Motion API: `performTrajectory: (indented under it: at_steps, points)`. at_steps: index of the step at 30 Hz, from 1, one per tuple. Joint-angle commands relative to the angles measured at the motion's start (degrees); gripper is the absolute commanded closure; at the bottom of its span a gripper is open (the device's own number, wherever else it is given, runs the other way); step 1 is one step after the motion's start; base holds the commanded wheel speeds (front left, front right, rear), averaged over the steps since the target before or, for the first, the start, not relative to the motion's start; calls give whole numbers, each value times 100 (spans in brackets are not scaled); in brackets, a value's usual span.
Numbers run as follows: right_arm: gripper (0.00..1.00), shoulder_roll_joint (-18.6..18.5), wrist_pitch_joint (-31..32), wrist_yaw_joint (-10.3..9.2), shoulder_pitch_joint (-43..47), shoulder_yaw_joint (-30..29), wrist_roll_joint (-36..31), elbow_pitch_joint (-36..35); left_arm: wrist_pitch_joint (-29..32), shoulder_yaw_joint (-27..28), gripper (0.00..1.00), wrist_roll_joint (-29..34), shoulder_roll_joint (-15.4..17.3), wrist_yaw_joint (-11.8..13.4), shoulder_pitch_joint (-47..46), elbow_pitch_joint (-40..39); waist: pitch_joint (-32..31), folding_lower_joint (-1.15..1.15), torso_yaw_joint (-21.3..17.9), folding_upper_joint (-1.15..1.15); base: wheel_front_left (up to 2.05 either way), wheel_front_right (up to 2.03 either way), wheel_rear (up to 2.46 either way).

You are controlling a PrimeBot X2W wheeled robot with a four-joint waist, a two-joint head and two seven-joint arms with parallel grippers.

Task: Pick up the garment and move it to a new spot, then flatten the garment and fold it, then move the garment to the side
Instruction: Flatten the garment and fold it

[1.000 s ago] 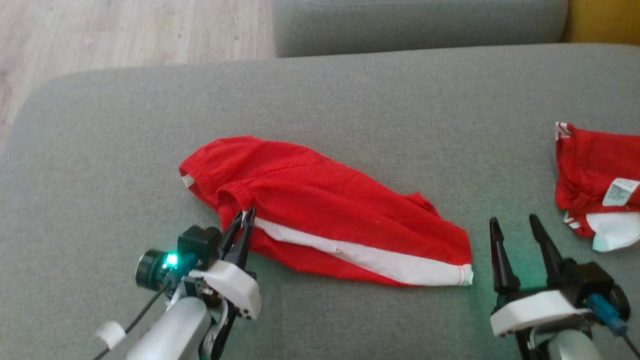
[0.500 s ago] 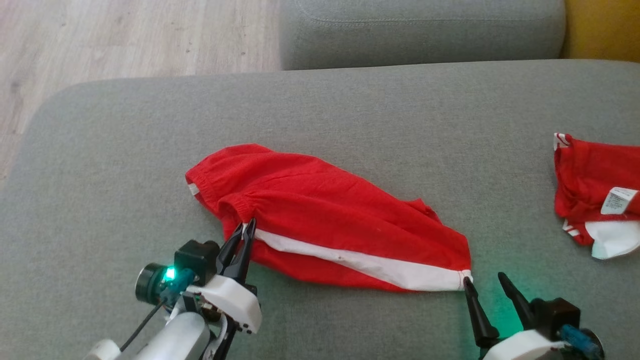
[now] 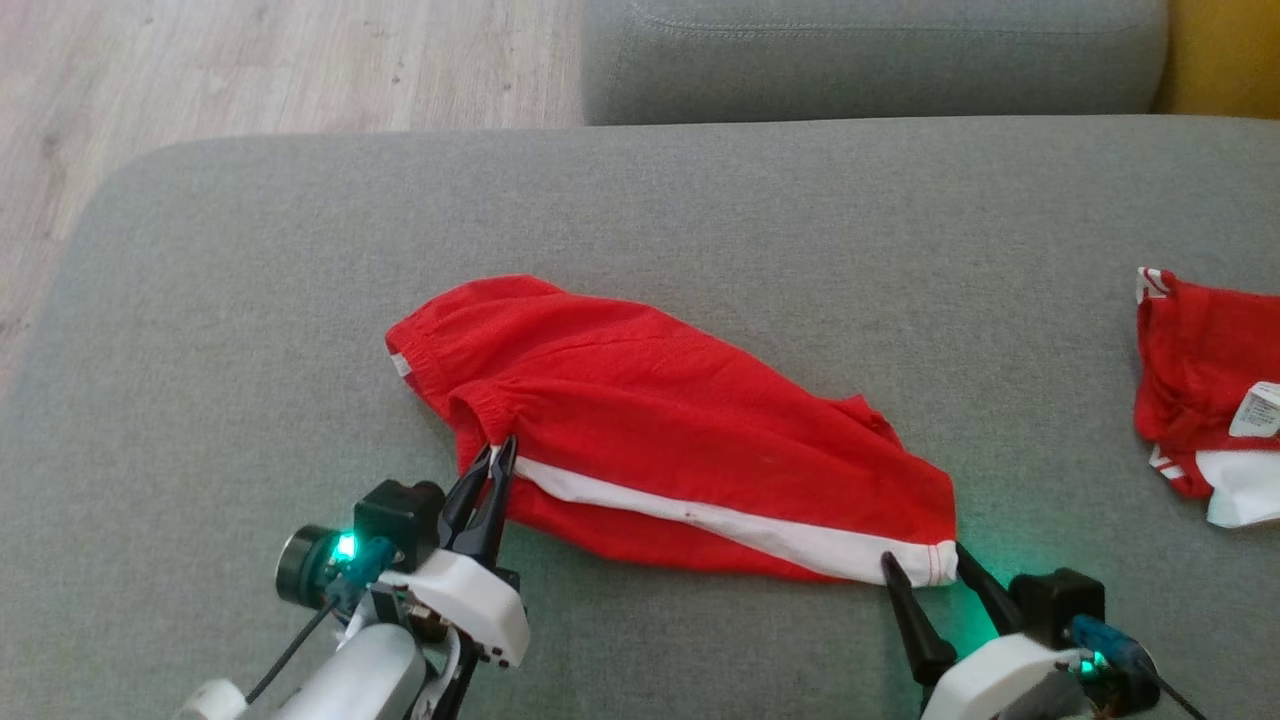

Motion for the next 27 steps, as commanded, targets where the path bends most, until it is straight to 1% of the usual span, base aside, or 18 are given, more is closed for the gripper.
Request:
performTrajectory:
  at_steps: [1,3,4,5,6,13,18,23,27]
  points:
    - [0,-16,-22,-4,-193,154,31,-113,-58,178,100,-39,71,29,-241,-182,14,0,8,0,0,0,0]
    - [1,-18,-38,-4,-232,175,57,-78,-60,168,100,-42,67,28,-253,-175,36,0,18,0,0,0,0]
    - [28,-19,-47,-4,-247,184,68,-61,-61,163,100,-42,70,27,-257,-170,43,0,21,0,0,0,0]
    - [61,-19,-55,-4,-258,192,77,-48,-62,161,100,-44,75,27,-261,-164,49,0,22,0,0,0,0]
    - [100,-18,-62,-4,-267,200,87,-38,-65,161,100,-46,82,27,-264,-157,53,0,21,0,0,0,0]
    - [100,-94,-319,-4,-295,167,136,-197,-82,193,100,-79,153,55,-265,-142,10,0,-28,0,0,0,0]
    - [100,-290,-438,-4,-425,71,237,-558,-15,226,100,-86,280,17,-390,-250,-62,0,-93,0,0,0,0]
    - [100,-676,-388,-4,-777,-44,419,-1143,196,264,100,-67,486,-109,-739,-503,-163,0,-151,0,0,0,0]
    - [100,-1019,-274,-4,-1183,-132,669,-1668,463,274,100,-37,605,-282,-1239,-708,-273,0,-185,0,0,0,0]
